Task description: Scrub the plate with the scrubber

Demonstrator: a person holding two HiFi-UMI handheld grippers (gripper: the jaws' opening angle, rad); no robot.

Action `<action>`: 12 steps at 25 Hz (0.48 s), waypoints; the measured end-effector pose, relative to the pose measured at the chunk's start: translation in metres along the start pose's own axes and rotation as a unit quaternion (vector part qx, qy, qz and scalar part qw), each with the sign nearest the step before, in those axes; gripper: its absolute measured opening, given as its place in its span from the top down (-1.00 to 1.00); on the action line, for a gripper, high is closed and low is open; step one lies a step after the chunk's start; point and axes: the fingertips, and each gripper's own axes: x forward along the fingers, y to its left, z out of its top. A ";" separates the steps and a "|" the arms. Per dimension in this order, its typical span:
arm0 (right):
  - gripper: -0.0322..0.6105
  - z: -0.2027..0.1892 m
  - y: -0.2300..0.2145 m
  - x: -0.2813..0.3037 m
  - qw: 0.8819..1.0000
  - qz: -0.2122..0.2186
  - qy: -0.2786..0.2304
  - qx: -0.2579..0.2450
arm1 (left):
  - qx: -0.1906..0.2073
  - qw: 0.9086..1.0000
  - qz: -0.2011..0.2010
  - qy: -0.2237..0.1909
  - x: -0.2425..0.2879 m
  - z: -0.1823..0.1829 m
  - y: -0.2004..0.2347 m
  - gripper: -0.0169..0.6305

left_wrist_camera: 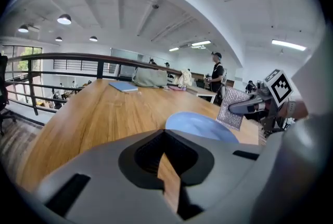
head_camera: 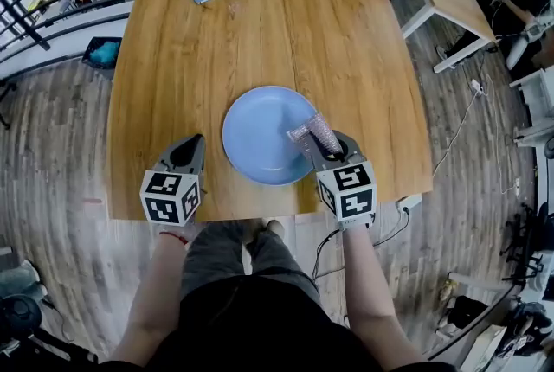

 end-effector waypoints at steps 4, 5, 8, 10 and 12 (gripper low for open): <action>0.67 0.026 -0.006 -0.017 0.998 -0.013 -0.056 0.009 | 0.001 0.999 -0.008 -0.045 -0.006 0.030 -0.008 0.96; 0.67 0.031 -0.007 -0.021 0.998 -0.014 -0.067 0.009 | -0.001 0.999 -0.010 -0.054 -0.008 0.036 -0.011 0.96; 0.67 0.045 -0.008 -0.032 0.995 -0.018 -0.100 0.014 | -0.009 0.997 -0.020 -0.076 -0.013 0.053 -0.019 0.96; 0.67 0.054 -0.008 -0.039 0.992 -0.021 -0.121 0.018 | -0.012 0.996 -0.025 -0.089 -0.017 0.063 -0.023 0.96; 0.67 0.062 -0.009 -0.045 0.990 -0.024 -0.139 0.019 | -0.013 0.994 -0.029 -0.103 -0.022 0.074 -0.026 0.96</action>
